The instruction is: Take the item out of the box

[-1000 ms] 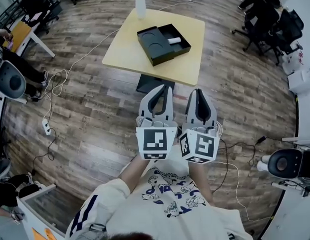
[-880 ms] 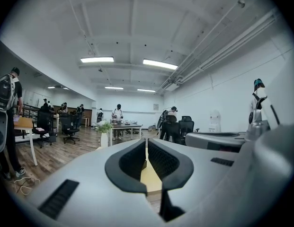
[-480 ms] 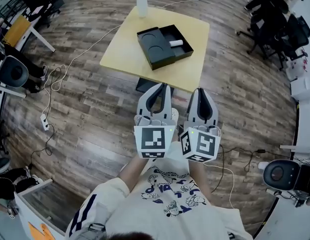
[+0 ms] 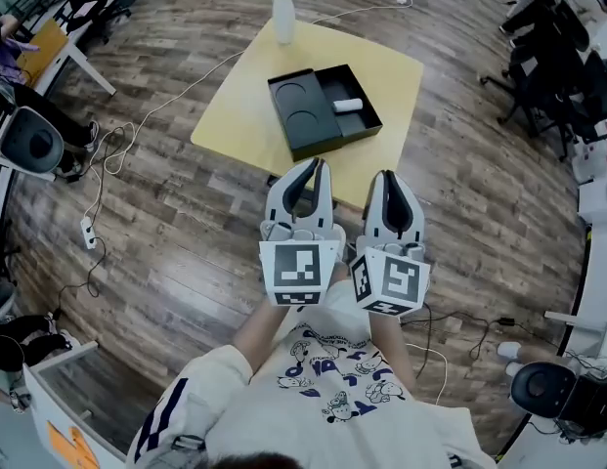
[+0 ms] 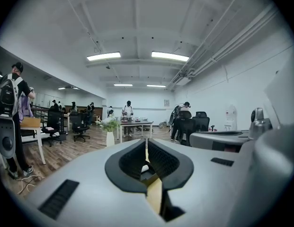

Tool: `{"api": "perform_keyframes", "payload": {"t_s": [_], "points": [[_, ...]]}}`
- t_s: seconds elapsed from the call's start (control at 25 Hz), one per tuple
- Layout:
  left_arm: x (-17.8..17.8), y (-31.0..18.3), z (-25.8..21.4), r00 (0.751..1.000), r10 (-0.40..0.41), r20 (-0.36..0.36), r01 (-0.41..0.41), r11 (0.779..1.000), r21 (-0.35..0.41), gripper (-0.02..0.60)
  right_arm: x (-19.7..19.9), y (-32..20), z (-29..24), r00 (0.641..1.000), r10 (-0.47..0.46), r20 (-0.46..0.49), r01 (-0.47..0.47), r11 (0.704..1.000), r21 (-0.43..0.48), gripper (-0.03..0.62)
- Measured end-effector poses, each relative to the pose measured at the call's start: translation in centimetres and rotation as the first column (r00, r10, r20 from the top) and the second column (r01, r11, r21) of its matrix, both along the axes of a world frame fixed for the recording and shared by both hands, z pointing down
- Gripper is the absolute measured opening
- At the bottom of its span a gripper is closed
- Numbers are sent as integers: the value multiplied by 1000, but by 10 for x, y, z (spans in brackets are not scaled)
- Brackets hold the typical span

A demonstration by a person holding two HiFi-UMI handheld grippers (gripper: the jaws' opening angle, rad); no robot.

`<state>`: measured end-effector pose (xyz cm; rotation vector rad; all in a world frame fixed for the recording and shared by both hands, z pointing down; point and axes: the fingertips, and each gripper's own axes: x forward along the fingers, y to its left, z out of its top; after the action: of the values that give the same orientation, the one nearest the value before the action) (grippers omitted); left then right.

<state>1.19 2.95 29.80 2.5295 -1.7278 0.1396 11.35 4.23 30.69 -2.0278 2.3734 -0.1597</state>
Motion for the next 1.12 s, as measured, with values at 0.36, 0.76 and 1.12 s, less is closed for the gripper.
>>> {"api": "perform_keyframes", "payload": {"t_s": [0.36,0.76,1.12], "points": [[29,-65,-6,999,-36,13,36,999,-10,26,26,-75,-4,999,-49,18,49,999,-15,43],[41,-128,-2,994,-109,16,109,993,-37,27,38,-148,-3,992,-128,9,129,991,-34,43],[43,-164,17,987,-159,29,160,984,-78,26,36,-190,17,976,-219,5,219,972,-87,43]]}}
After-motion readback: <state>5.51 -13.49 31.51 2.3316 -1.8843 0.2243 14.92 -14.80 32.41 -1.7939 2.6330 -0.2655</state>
